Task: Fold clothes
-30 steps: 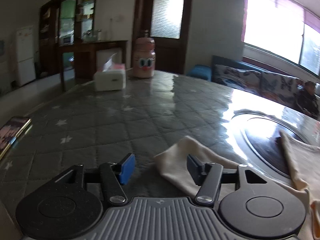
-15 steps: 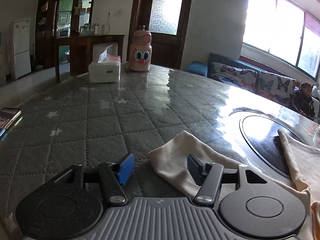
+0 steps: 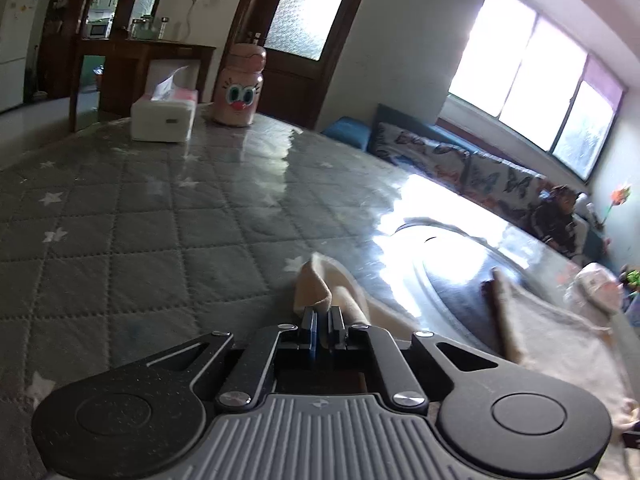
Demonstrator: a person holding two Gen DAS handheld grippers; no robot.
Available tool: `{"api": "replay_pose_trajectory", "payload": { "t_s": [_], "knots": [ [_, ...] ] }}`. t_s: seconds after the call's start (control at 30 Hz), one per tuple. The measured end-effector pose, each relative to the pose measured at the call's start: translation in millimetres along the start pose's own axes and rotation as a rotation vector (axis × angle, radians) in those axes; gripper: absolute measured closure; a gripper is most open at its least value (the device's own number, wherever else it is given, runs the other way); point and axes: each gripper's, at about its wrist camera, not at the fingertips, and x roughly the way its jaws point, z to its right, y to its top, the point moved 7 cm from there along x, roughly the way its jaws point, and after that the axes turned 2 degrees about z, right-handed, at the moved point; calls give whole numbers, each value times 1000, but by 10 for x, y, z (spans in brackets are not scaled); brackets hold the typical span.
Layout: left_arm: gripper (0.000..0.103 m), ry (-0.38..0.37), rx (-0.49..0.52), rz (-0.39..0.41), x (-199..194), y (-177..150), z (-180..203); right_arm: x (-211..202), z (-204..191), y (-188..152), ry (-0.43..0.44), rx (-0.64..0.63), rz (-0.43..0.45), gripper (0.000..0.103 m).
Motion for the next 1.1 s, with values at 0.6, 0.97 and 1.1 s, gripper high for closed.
{"api": "replay_pose_trajectory", "payload": {
  "t_s": [0.6, 0.97, 1.1],
  "knots": [
    [98, -359, 75, 53, -500, 218, 1196, -277, 168, -31, 0, 48, 114, 58],
    [98, -602, 224, -81, -663, -370, 2303, -619, 430, -246, 77, 163, 227, 58],
    [97, -661, 282, -155, -661, -653, 2532, -680, 493, -327, 96, 184, 252, 58]
  ]
}}
